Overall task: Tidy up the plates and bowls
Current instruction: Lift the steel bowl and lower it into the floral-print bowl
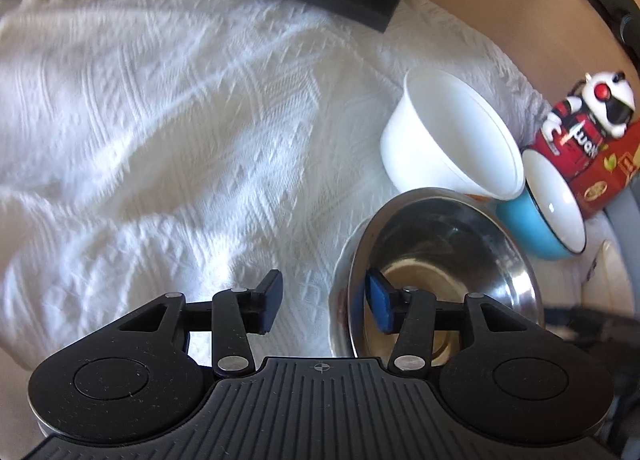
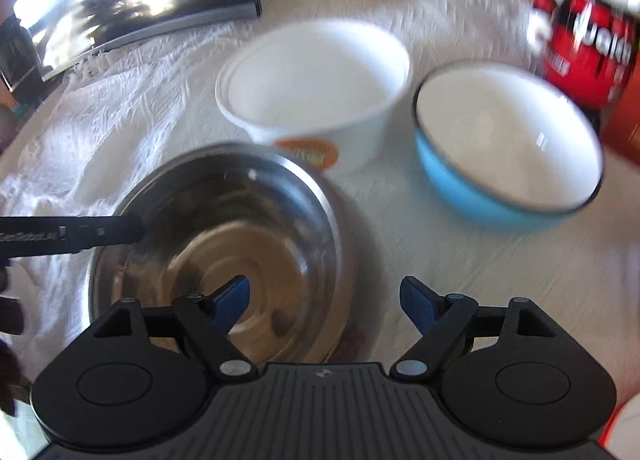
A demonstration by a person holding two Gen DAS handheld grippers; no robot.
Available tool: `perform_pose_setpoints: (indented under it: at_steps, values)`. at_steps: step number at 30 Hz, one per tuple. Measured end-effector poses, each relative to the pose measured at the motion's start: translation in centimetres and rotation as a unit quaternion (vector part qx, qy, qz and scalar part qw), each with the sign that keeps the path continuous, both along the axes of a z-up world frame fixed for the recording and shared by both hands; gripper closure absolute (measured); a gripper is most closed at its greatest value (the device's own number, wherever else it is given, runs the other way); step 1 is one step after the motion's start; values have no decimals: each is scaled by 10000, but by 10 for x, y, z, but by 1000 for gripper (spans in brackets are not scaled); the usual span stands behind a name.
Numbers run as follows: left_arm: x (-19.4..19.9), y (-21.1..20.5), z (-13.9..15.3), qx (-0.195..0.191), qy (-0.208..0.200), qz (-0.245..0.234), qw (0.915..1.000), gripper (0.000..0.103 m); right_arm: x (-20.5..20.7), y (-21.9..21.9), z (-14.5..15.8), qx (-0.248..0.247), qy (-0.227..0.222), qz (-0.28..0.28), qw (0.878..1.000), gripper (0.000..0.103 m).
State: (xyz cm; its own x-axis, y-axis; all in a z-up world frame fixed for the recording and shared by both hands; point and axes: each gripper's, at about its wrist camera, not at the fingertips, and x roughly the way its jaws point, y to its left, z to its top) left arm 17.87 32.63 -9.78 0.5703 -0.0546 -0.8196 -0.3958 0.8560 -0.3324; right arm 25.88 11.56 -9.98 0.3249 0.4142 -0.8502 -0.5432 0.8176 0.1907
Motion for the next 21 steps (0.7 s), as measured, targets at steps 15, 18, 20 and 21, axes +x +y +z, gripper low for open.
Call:
perform_pose_setpoints:
  at_steps: [15,18,20,21]
  values:
    - [16,-7,-18,-514,457,-206,9974,73,-1,10,-16,157,678,-86,9975,15]
    - [12,8,-16,-664,531,22,9964,72,-4,14,-13,166,776,-169,9967,15]
    - [10,17,-14,-492,608,121,9969,72,-5,18,-11,386,968,-122,9945,15]
    - [8,22,-14,-441,628,167,9969,72,-6,21,-11,509,1074,-67,9929,15]
